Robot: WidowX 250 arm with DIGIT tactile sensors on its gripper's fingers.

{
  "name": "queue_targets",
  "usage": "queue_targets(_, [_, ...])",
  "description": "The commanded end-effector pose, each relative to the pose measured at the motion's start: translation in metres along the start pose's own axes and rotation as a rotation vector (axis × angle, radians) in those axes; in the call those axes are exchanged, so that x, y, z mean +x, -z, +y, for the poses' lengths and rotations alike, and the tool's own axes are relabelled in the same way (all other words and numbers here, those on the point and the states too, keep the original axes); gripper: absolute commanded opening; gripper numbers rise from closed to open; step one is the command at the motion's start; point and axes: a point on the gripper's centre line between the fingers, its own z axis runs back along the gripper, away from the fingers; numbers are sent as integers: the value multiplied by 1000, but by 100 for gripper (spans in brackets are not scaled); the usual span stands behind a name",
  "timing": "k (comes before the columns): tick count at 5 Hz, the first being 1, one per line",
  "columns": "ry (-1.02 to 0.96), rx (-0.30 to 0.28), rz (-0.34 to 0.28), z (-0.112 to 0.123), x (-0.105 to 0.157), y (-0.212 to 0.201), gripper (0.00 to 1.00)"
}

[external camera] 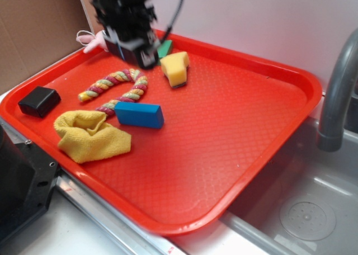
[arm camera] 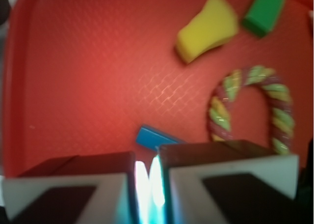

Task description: Grab the blue block.

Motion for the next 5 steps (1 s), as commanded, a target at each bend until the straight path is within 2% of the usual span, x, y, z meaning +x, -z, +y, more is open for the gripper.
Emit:
queue_targets(1, [260, -8, -35, 14, -5, -11, 100])
queue_targets(2, [464, 60, -18, 26, -8, 21, 100])
queue_targets(3, [587, 50, -16, 27, -12, 47, 100])
queue_targets(5, [632, 52, 46, 28, -8, 94, 100])
